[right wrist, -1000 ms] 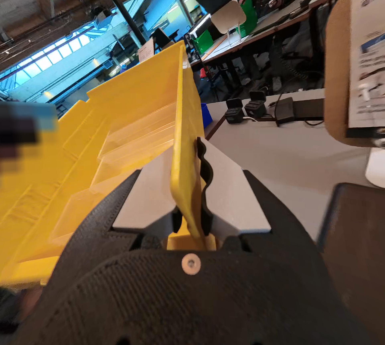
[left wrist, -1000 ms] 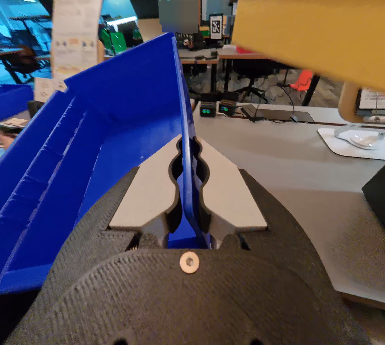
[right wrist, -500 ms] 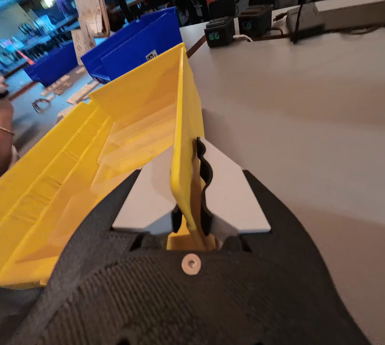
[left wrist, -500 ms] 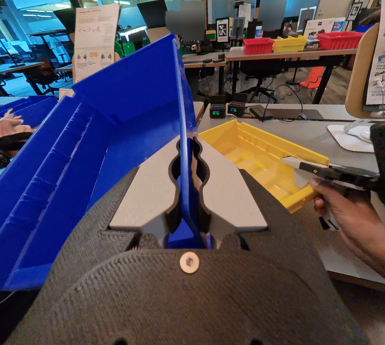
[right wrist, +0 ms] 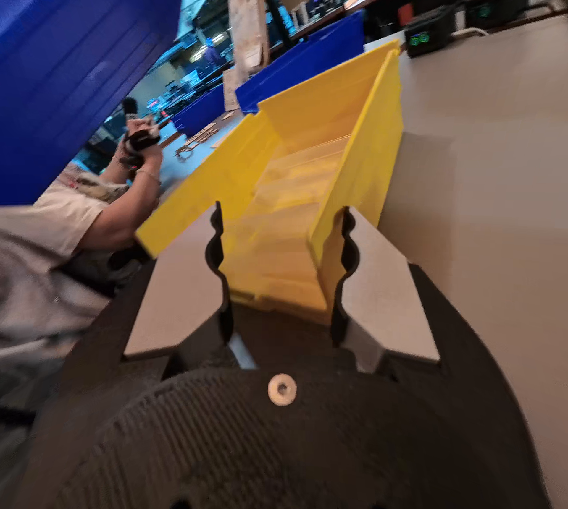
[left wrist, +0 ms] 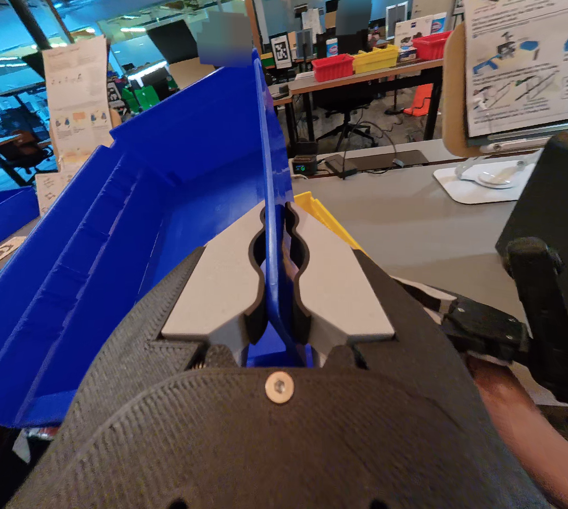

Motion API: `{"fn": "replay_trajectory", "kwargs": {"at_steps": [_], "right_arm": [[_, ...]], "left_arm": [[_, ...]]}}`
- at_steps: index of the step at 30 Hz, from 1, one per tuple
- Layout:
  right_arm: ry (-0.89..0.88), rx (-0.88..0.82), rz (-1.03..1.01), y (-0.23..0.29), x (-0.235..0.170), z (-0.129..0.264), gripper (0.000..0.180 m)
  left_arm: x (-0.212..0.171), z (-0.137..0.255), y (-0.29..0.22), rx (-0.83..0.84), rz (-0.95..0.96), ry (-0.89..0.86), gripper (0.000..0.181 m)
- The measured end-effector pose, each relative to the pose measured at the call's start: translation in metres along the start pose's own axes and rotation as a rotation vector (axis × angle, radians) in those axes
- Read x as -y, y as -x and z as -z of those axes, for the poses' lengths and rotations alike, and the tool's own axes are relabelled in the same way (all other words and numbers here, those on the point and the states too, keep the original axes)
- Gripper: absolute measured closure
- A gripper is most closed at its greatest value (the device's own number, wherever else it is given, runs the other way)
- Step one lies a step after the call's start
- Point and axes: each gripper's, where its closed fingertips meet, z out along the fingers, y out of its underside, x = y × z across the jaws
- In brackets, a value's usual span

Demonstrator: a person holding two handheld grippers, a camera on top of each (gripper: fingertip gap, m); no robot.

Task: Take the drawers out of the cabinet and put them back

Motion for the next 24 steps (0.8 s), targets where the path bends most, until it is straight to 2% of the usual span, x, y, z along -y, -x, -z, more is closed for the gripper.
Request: {"fn": "replay_trajectory", "kwargs": {"at_steps": [2, 5, 9, 12, 16, 20, 24], "right_arm": [[0.013, 0.062, 0.049, 0.016, 0.007, 0.024, 0.104], [-0.018, 0.146, 0.087, 0.037, 0.043, 0.076, 0.103], [-0.061, 0.304, 0.122, 0.058, 0.099, 0.174, 0.102], [-0.095, 0.291, 0.211, 0.045, 0.118, 0.251, 0.108], [-0.193, 0.137, 0.344, 0.011, 0.138, 0.349, 0.110], [-0.376, -0.074, 0.410, -0.044, 0.178, 0.455, 0.112], [-0.546, -0.350, 0.247, -0.146, 0.198, 0.574, 0.110]], "left_arm": [[0.010, 0.004, -0.015, -0.021, -0.028, -0.014, 0.177], [0.030, 0.016, -0.045, -0.067, -0.078, -0.046, 0.178], [0.065, 0.039, -0.102, -0.187, -0.149, -0.110, 0.179], [0.097, 0.064, -0.160, -0.340, -0.188, -0.172, 0.178], [0.146, 0.103, -0.250, -0.580, -0.187, -0.288, 0.178], [0.181, 0.129, -0.358, -0.785, -0.251, -0.322, 0.178], [0.193, 0.146, -0.481, -0.954, -0.328, -0.341, 0.178]]}}
